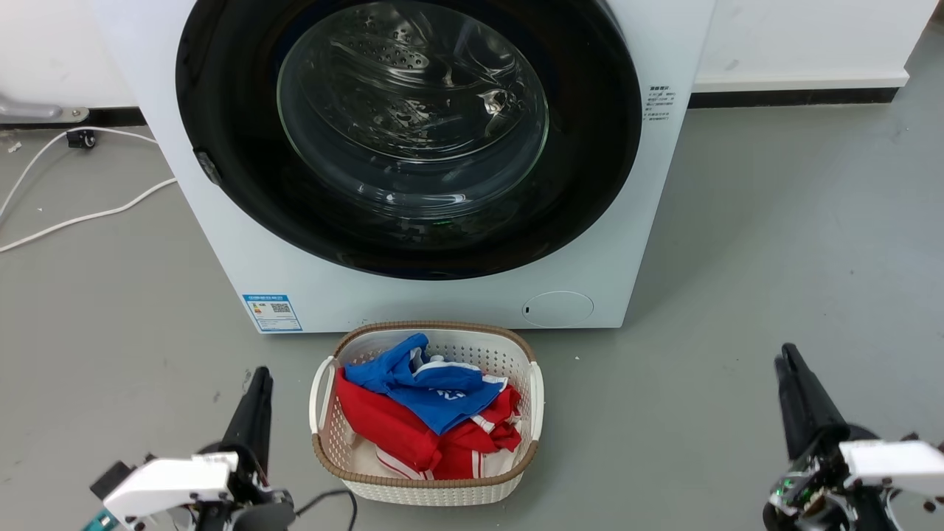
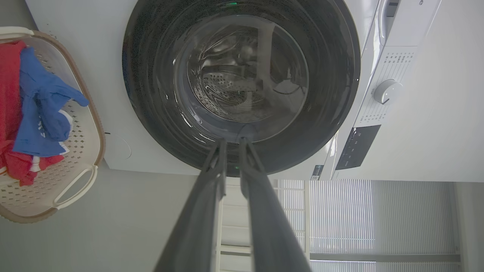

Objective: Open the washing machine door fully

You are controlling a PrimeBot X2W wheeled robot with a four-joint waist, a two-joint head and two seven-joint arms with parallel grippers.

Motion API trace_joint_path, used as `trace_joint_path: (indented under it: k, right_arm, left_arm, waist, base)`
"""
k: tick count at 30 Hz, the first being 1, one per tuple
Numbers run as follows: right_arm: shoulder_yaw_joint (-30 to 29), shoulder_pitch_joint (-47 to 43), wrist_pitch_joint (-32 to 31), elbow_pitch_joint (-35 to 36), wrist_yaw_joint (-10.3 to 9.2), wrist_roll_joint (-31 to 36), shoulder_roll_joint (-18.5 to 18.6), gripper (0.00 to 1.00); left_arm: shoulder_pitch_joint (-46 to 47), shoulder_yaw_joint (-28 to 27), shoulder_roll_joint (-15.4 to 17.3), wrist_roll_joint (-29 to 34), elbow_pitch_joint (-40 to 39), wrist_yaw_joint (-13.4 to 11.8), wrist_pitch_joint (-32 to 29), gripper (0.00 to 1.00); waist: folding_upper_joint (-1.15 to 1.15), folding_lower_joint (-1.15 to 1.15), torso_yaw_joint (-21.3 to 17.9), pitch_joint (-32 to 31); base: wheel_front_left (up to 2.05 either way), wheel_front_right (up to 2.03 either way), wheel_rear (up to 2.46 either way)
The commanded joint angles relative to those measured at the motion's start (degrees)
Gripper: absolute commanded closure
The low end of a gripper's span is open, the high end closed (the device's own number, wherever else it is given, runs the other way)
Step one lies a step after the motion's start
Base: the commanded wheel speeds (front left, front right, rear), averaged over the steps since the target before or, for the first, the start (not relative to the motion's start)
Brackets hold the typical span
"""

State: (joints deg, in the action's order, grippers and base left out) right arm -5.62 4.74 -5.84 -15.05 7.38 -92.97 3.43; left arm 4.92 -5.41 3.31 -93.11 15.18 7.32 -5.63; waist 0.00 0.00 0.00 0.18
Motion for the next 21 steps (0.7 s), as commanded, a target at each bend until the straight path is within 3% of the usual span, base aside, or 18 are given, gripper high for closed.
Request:
trace_joint_path:
  k: [1, 13, 21]
  right_arm:
    - [-0.05, 0.25, 0.13, 0.5, 0.0, 0.04, 0.04, 0.0]
    - [0.81, -0.87, 2.16, 3.45, 0.02, 1.37, 0.13, 0.0]
    - [2.92, -1.19, 5.16, 4.41, 0.04, 7.28, 2.05, 0.0]
  left_arm:
    - [0.35, 0.42, 0.08, 0.02, -0.41, 0.01, 0.24, 0.0]
    - [0.68, 4.46, 0.02, 0.78, -2.16, 0.04, 3.66, 0.0]
    - [0.32, 5.5, -0.02, 7.35, -3.87, 0.06, 5.62, 0.0]
  waist:
    - [0.0, 0.0, 0.0, 0.01]
    - [0.0, 0.0, -0.15, -0.1]
    - [0.0, 0.0, -0.24, -0.19]
  base:
    - [0.0, 0.0, 0.0]
    - [0.0, 0.0, 0.0]
    - [0.0, 0.0, 0.0]
